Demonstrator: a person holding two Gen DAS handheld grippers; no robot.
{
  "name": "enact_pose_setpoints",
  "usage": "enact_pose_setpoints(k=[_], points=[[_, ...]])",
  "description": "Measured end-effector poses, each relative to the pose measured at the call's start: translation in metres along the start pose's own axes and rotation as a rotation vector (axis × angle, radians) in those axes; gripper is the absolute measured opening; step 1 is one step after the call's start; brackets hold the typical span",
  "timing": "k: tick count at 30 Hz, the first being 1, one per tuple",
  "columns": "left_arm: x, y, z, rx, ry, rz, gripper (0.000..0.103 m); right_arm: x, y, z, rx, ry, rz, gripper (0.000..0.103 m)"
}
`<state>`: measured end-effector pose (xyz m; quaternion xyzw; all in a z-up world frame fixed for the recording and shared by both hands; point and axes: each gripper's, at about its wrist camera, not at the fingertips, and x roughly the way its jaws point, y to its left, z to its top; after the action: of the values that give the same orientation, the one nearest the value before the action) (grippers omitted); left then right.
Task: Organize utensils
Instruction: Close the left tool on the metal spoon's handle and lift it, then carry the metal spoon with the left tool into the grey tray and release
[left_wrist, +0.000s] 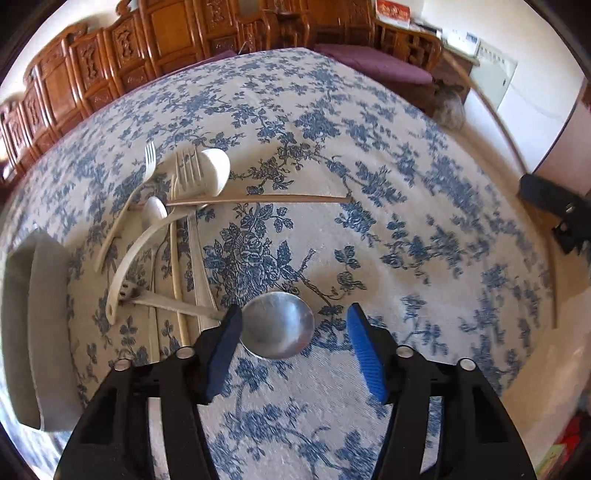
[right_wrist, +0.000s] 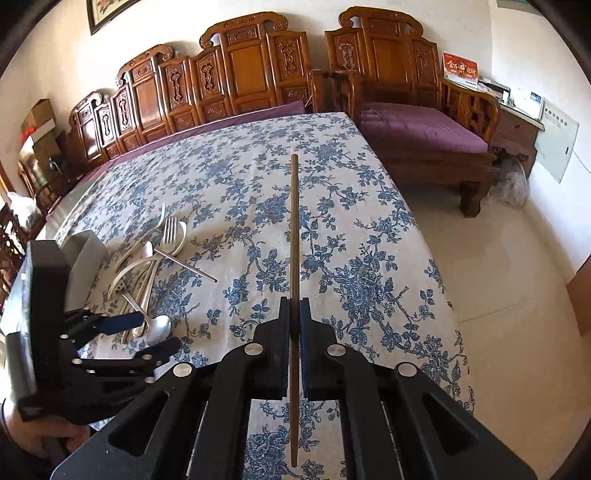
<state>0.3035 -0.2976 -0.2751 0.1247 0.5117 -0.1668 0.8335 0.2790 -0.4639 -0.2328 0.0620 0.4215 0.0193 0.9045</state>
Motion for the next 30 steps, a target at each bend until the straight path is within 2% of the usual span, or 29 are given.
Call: enact_pose_setpoints(k=[3, 5, 7, 10, 16, 21, 27, 30], points=[[0.005, -0.004, 0.001, 0.036, 0.016, 0.05, 0.049, 0.0, 0.004, -0.001, -0.01, 0.003, 0.005, 0.006], [0.007, -0.003, 0.002, 0.038, 0.023, 0.056, 0.046, 0.001, 0.007, -0.001, -0.019, 0.004, 0.008, 0.006], [0.009, -0.001, 0.002, 0.035, 0.038, 0.051, 0.034, 0.0, 0.011, -0.001, -0.036, 0.002, 0.005, 0.006], [0.007, 0.003, 0.0, 0.031, 0.045, 0.027, 0.021, -0.001, 0.015, 0.0, -0.051, -0.001, 0.007, 0.006], [-0.011, 0.017, -0.008, 0.009, 0.019, -0.055, 0.004, -0.003, 0.02, 0.0, -0.071, -0.004, 0.008, 0.006], [-0.029, 0.025, -0.016, 0.018, -0.004, -0.08, 0.002, -0.004, 0.025, 0.0, -0.093, -0.006, 0.005, 0.006], [-0.065, 0.039, -0.024, 0.012, -0.071, -0.111, 0.001, -0.002, 0.033, -0.001, -0.11, 0.0, 0.017, 0.006], [-0.084, 0.045, -0.023, 0.003, -0.107, -0.131, 0.0, -0.001, 0.037, -0.002, -0.105, 0.008, 0.051, 0.006]])
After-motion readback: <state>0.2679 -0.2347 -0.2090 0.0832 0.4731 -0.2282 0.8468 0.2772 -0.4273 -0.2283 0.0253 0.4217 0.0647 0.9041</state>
